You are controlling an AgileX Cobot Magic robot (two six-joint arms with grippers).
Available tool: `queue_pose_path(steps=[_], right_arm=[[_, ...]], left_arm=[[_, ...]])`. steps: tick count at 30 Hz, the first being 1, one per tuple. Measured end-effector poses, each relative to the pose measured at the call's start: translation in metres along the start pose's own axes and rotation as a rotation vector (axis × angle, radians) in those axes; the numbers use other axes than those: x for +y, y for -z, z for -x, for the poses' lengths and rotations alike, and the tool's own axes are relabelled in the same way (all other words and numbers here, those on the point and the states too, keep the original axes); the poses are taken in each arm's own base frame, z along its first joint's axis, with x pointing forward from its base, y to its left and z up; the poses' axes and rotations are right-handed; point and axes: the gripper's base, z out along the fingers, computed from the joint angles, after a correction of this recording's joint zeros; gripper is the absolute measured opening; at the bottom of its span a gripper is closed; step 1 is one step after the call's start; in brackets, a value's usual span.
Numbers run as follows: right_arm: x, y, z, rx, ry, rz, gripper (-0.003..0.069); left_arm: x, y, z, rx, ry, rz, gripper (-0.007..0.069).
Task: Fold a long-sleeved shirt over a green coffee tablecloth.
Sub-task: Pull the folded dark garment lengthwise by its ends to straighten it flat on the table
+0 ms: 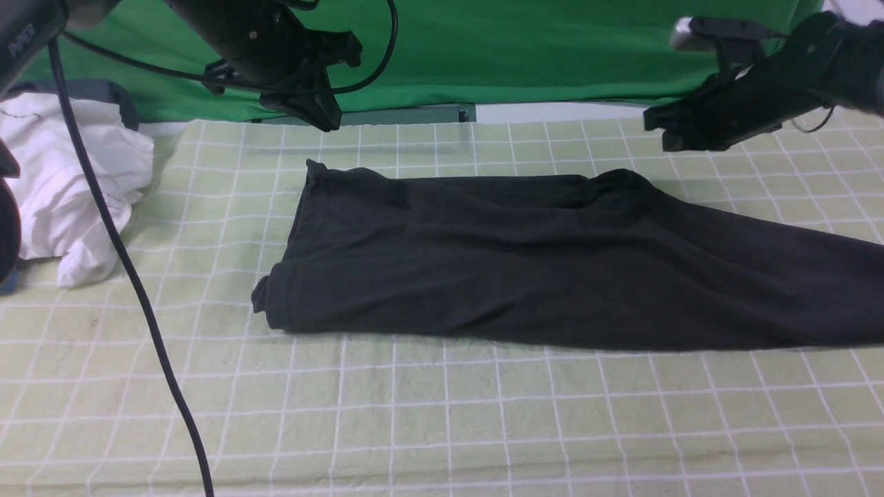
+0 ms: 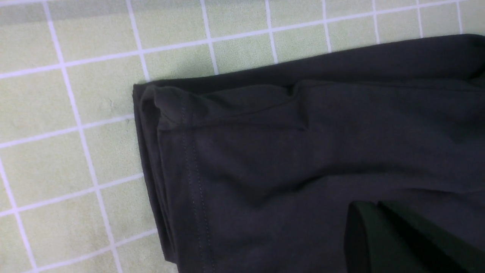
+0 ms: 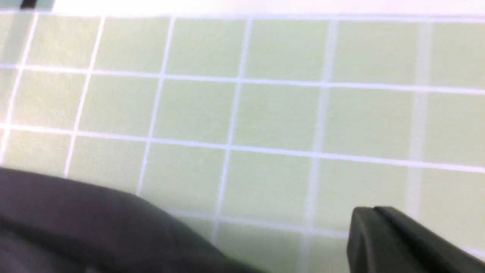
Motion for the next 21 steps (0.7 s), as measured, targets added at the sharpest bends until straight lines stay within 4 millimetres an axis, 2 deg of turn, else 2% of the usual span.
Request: queue_pose_path(steps=[1,3,4,5,8,10,11,13,16,18,21], right_arm=[[-0.01,0.025,0.006,0.035,0.008,0.011,0.0003],[-0.024,0.058,0.008,0.094,0.016,0.022,0.0003],[-0.026,0.059,0.008,0.094,0.014,0.017,0.0003],[-0.039,0.083,0.006,0.143,0.01,0.016,0.0003],[-0.072,0.133,-0.006,0.269,-0.045,-0.018,0.0007],[-0.09,0.153,-0.014,0.306,-0.101,-0.069,0.0011],[-0.105,0.163,-0.021,0.322,-0.142,-0.109,0.0027],[-0.119,0.169,-0.034,0.359,-0.186,-0.147,0.0062],[-0.135,0.165,-0.057,0.441,-0.236,-0.169,0.0188],[-0.143,0.156,-0.078,0.501,-0.26,-0.189,0.035],[-0.147,0.146,-0.092,0.504,-0.259,-0.216,0.0482]], left_arm=[[0.0,0.0,0.0,0.0,0.0,-0.001,0.0013],[0.0,0.0,0.0,0.0,0.0,0.0,0.0013],[0.0,0.0,0.0,0.0,0.0,0.0,0.0013],[0.0,0.0,0.0,0.0,0.0,0.0,0.0013],[0.0,0.0,0.0,0.0,0.0,0.0,0.0013],[0.0,0.0,0.0,0.0,0.0,0.001,0.0013],[0.0,0.0,0.0,0.0,0.0,0.0,0.0013],[0.0,0.0,0.0,0.0,0.0,0.0,0.0013],[0.0,0.0,0.0,0.0,0.001,-0.001,0.0013],[0.0,0.0,0.0,0.0,0.001,-0.001,0.0013],[0.0,0.0,0.0,0.0,0.001,-0.001,0.0013]])
